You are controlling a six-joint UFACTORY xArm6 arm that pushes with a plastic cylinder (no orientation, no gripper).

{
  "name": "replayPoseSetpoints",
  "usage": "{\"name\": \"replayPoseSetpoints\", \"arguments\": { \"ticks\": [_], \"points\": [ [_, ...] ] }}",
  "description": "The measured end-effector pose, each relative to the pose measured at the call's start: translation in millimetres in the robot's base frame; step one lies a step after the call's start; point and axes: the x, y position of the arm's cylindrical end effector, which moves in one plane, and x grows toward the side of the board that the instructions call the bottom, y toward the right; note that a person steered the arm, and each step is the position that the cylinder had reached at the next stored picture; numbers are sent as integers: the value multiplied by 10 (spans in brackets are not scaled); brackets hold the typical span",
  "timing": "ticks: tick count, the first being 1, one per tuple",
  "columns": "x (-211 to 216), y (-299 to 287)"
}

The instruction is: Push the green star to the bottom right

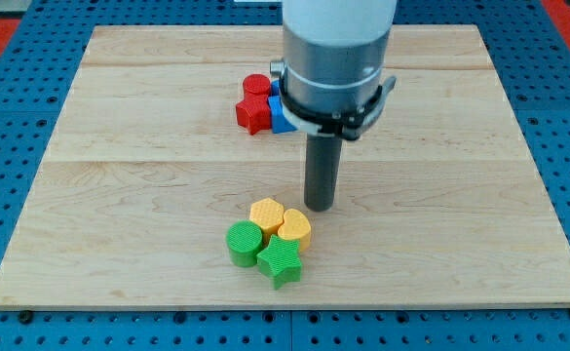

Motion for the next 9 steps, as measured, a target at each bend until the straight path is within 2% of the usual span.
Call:
{"name": "replayPoseSetpoints", "arguments": {
  "ticks": [1,3,4,5,6,7,8,9],
  "points": [
    [-164,-327],
    [-117,-1554],
    [324,-1627],
    [849,-1439],
    [1088,-980],
    [1007,-452],
    [924,-248],
    [871,-392]
  ]
}}
